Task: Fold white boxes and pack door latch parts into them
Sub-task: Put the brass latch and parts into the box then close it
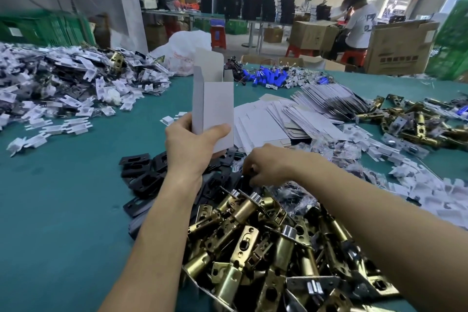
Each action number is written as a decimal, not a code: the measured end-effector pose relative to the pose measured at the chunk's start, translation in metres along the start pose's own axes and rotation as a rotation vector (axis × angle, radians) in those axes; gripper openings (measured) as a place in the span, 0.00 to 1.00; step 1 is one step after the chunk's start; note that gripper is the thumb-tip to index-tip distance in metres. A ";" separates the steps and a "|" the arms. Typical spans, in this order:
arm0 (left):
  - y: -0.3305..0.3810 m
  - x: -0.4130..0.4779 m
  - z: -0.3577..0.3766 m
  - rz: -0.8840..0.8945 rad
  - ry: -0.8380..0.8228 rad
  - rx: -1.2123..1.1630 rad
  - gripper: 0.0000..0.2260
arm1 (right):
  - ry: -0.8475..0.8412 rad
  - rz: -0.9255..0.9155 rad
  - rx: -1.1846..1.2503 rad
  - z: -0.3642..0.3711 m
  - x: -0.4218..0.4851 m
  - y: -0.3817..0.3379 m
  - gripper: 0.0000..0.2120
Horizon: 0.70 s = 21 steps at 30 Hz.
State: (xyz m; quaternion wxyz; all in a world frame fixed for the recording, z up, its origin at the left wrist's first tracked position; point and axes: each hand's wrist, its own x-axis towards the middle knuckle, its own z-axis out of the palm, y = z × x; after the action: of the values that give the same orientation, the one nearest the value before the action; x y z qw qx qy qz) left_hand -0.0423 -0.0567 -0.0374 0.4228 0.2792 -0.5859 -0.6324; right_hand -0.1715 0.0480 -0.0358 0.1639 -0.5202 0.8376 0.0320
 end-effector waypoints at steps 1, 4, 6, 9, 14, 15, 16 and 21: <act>0.001 0.000 0.000 0.002 -0.001 -0.006 0.13 | -0.001 -0.015 0.000 0.001 0.001 -0.001 0.15; 0.002 -0.001 0.000 0.004 -0.016 -0.016 0.13 | 0.022 -0.050 0.085 0.006 0.004 0.000 0.14; 0.003 -0.002 0.000 0.007 -0.042 -0.034 0.14 | 0.030 -0.071 0.150 0.003 0.003 0.004 0.09; 0.004 -0.003 0.001 0.021 -0.080 -0.062 0.13 | 0.109 -0.076 0.236 -0.017 -0.008 0.015 0.12; 0.001 -0.006 0.002 -0.037 -0.198 -0.138 0.13 | 0.380 -0.105 0.715 -0.042 -0.053 0.037 0.07; 0.000 -0.007 0.002 -0.053 -0.237 -0.142 0.14 | 0.469 -0.122 0.789 -0.042 -0.062 0.041 0.08; -0.001 -0.007 0.002 -0.064 -0.283 -0.138 0.14 | 0.564 -0.139 0.871 -0.042 -0.071 0.043 0.08; -0.006 -0.013 0.008 -0.043 -0.486 -0.070 0.19 | 0.858 -0.269 1.231 -0.045 -0.102 0.043 0.10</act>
State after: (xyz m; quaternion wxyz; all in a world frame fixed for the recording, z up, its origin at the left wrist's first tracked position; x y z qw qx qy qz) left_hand -0.0436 -0.0416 -0.0435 0.2655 0.1164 -0.6419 -0.7099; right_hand -0.1792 0.1452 0.0327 0.0870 -0.3993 0.6241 -0.6659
